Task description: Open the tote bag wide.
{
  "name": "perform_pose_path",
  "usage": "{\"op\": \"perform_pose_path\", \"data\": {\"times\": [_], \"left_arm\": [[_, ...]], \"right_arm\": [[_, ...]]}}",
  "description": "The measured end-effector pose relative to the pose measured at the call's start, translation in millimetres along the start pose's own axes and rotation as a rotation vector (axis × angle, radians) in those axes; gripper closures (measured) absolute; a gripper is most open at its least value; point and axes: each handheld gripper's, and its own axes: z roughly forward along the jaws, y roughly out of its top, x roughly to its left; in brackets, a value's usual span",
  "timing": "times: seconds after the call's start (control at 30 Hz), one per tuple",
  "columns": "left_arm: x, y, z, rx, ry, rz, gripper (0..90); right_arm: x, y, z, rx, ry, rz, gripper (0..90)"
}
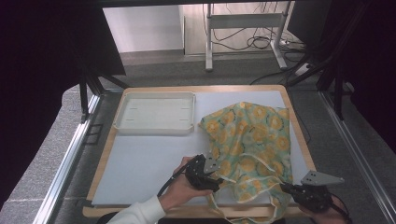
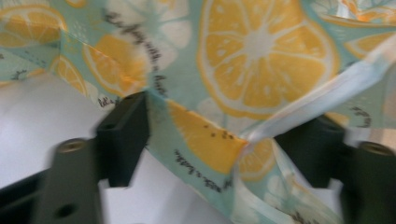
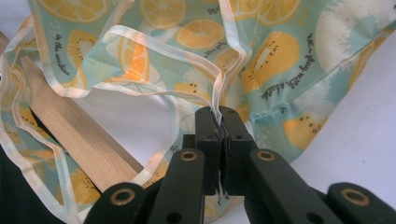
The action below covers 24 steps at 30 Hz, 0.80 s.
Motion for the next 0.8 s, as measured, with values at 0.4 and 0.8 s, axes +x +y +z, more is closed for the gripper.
{"op": "perform_pose_path", "data": {"times": [0.4, 0.8], "left_arm": [[11.6, -0.8, -21.7, -0.113, -0.1, -0.049, 83.4], [32.4, 5.7, -46.7, -0.17, -0.168, -0.137, 87.6]], "right_arm": [[-0.2, 4.1, -6.8, -0.033, -0.011, 0.003, 87.5], [-7.9, 32.9, -17.6, -0.106, -0.054, -0.003, 87.9]]}}
